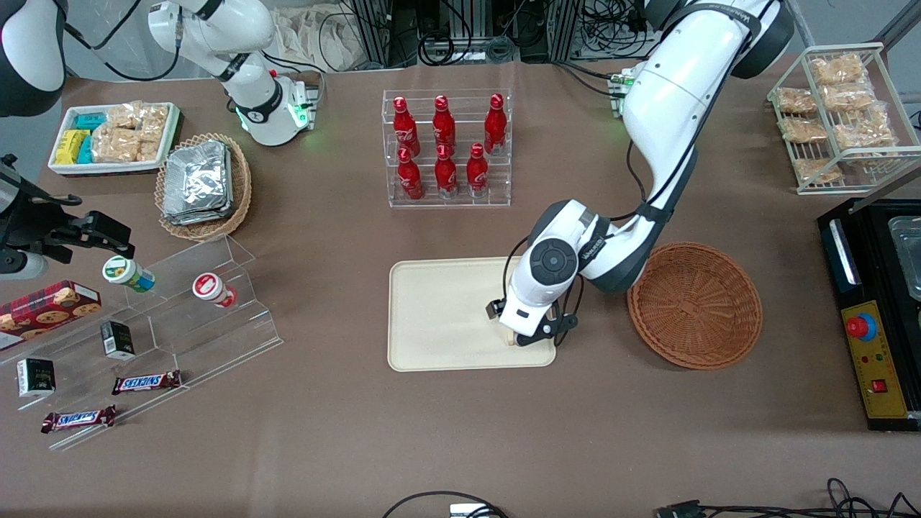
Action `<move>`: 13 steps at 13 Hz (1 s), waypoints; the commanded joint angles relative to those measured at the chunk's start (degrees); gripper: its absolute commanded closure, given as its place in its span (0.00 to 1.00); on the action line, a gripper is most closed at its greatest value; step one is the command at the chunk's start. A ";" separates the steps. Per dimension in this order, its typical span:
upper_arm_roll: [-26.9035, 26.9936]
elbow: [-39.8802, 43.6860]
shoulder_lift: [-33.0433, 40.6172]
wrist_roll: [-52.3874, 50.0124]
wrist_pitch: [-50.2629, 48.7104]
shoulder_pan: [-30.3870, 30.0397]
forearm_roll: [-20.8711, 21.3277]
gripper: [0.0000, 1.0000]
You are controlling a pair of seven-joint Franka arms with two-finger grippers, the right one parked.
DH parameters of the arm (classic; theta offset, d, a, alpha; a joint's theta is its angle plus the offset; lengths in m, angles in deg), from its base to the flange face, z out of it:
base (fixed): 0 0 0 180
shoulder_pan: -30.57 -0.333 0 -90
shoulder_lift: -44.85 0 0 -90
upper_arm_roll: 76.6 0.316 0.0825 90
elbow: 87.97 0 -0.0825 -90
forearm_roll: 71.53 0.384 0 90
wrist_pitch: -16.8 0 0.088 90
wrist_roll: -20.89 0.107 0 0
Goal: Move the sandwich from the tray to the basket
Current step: 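Lower the left gripper onto the wrapped sandwich and close on it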
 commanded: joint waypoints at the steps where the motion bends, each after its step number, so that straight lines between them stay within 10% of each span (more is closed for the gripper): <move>1: 0.50 1.51 -2.17 -0.08 -3.40 0.68 3.34 0.02; 2: 0.50 1.34 -2.70 -0.43 -4.63 1.11 5.19 0.15; 5: 0.50 1.51 -2.27 -1.39 -6.40 1.56 5.65 0.93; 13: 0.59 -0.75 11.68 -5.53 -20.10 -5.19 5.57 0.95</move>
